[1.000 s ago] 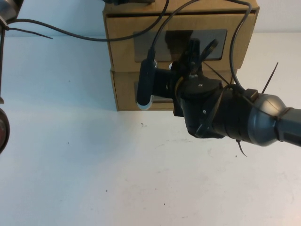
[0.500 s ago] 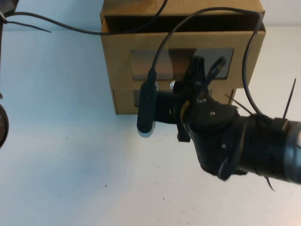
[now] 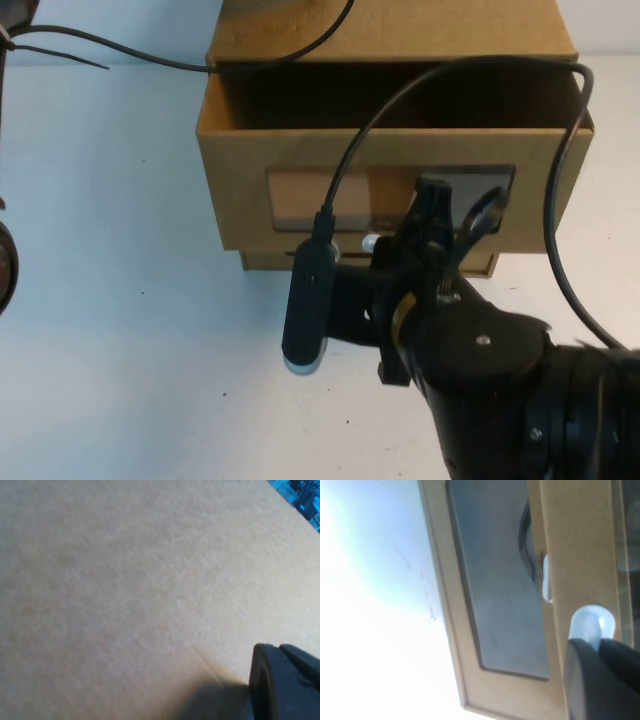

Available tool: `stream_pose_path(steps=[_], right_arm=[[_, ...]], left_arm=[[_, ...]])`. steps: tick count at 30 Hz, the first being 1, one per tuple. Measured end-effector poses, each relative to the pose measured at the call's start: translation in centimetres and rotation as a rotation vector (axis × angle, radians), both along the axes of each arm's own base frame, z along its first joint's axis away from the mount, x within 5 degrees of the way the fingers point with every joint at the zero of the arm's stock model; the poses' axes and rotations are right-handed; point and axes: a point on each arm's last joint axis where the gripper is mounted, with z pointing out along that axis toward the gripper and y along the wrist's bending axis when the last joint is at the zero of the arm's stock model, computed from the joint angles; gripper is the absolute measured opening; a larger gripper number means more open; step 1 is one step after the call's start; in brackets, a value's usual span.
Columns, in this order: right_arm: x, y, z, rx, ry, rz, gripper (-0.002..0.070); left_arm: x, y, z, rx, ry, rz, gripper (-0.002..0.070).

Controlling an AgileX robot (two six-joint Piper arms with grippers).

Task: Open the shoe box
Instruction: 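Pull the top drawer of the cardboard box fully open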

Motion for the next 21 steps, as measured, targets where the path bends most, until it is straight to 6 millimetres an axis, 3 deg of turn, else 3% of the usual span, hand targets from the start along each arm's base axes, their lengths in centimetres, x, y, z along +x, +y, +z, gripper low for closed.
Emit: stream_pose_path(steps=[13,21], right_arm=[[-1.5,-0.3,0.3,0.012,0.03,-0.019,0.0004],[-4.7,0.1,1.3,-0.007,0.023,0.005,0.0004]], left_arm=[[-0.1,0.2,0.3,0.019,-0.013,0.014,-0.0006],[-0.1,0.2,0.2,0.027,-0.014,0.017,-0.0006]])
